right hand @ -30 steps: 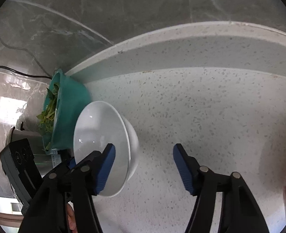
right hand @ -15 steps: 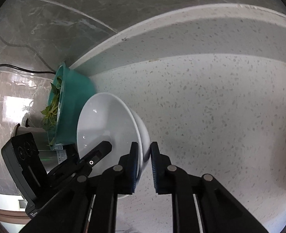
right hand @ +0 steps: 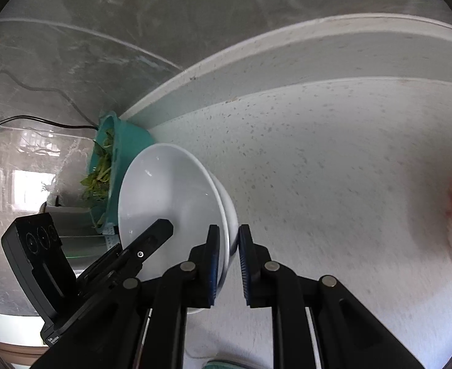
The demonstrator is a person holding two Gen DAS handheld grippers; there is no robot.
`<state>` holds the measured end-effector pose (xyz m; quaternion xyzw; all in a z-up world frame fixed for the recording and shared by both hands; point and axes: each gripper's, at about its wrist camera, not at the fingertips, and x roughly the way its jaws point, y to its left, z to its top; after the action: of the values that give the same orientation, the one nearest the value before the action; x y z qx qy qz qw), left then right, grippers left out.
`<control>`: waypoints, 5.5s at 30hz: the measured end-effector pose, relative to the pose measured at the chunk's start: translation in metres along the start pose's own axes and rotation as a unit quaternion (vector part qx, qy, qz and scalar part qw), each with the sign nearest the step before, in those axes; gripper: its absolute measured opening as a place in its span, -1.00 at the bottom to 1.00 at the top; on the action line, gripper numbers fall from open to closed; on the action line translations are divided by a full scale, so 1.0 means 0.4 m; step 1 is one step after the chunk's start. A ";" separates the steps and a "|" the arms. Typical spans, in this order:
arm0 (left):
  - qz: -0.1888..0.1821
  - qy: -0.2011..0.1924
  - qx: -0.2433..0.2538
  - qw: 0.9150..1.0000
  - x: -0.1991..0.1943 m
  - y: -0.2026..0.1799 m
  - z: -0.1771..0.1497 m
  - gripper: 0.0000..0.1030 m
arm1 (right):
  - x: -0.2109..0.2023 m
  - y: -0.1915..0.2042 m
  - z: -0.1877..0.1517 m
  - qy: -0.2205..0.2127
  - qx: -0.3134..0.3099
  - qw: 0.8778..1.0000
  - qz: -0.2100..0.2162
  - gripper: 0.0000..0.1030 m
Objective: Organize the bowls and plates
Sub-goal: 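Carry the small white bowl and lower it into the large white bowl, then open both grippers and withdraw from the nested white bowls, then move both grippers to the red-patterned bowl and close on its rim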
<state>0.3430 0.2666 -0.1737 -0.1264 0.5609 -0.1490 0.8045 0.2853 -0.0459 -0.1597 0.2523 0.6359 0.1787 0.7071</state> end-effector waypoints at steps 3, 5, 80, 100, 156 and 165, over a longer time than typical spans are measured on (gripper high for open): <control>-0.009 0.003 0.016 1.000 -0.020 -0.051 -0.020 -0.72 | -0.056 -0.004 -0.032 -0.013 0.001 1.000 0.000 -0.69; -0.016 0.006 0.022 1.000 -0.029 -0.082 -0.034 -0.72 | -0.094 -0.013 -0.057 -0.022 0.004 1.000 0.002 -0.68; -0.008 0.145 0.337 0.930 0.158 -0.973 -0.804 -0.52 | -0.478 -0.407 -0.727 -0.051 -0.057 0.945 -0.318 -0.38; -0.076 0.152 0.267 0.948 0.099 -0.929 -0.773 -0.02 | -0.551 -0.434 -0.749 -0.067 0.032 0.975 -0.211 -0.07; -0.162 0.148 0.098 0.971 0.375 -0.466 0.006 -0.18 | -0.342 -0.511 -0.013 -0.051 0.107 0.988 0.098 0.32; -0.177 0.164 0.091 0.966 0.408 -0.479 -0.002 -0.56 | -0.309 -0.528 0.000 -0.028 0.111 0.989 0.091 0.00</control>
<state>0.3768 0.0274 -0.2442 -0.1233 0.6381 -0.3581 0.6704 0.2551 -0.2877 -0.1830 0.3911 0.6066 0.1632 0.6726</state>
